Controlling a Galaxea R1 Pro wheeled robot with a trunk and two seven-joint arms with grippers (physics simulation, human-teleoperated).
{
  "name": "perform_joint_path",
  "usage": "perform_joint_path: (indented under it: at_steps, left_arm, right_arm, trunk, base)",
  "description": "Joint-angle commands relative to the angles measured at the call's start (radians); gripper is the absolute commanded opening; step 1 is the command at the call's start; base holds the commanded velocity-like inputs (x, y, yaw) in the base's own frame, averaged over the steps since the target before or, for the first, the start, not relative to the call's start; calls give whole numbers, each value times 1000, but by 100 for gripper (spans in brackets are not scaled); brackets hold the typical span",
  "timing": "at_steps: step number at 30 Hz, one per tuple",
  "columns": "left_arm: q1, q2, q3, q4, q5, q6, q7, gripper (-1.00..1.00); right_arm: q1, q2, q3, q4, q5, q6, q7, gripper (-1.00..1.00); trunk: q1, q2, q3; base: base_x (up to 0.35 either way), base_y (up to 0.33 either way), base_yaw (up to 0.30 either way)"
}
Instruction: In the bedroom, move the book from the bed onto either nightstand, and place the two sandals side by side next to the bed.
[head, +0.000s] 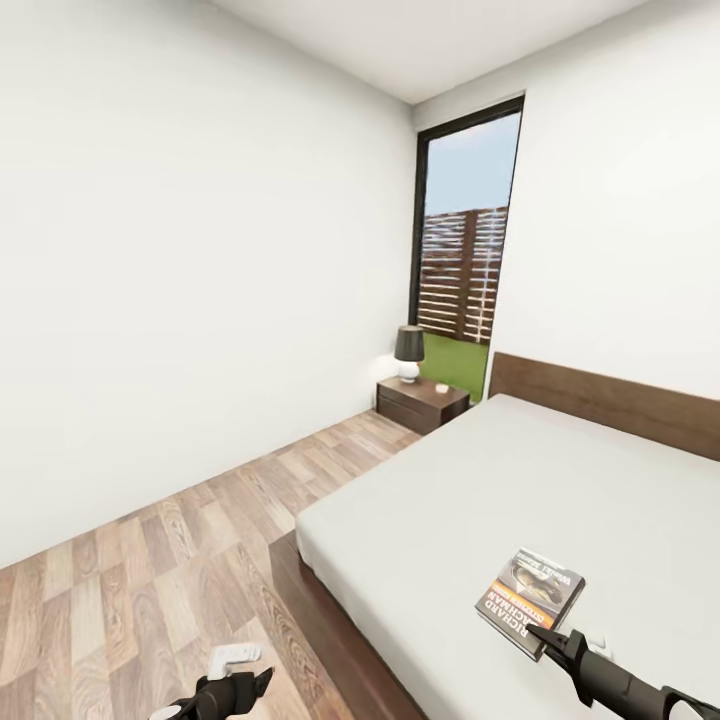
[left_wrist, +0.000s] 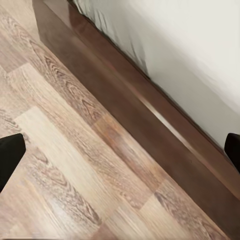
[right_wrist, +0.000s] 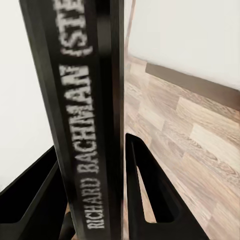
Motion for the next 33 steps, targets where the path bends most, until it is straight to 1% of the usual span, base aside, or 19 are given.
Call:
perform_joint_path:
  at_steps: [1,26,33]
  left_arm:
    - [-1,0,-8,2,10,-3,-4,100]
    - [-1,0,-8,2,10,-3,-4,100]
    - [-1,0,-8,2,10,-3,-4,100]
  right_arm:
    - [-1,-1,4,-1,-13,8,1,-100]
    - [-1,-1,4,-1,-13,8,0,-100]
    - [0,-1,4,-1,-13,8,0,-100]
  trunk:
    - [0,-2,-1]
    - [0,-2,21]
    - [0,-2,20]
  base:
    - [0,0,250]
    - [0,0,251]
    - [0,0,220]
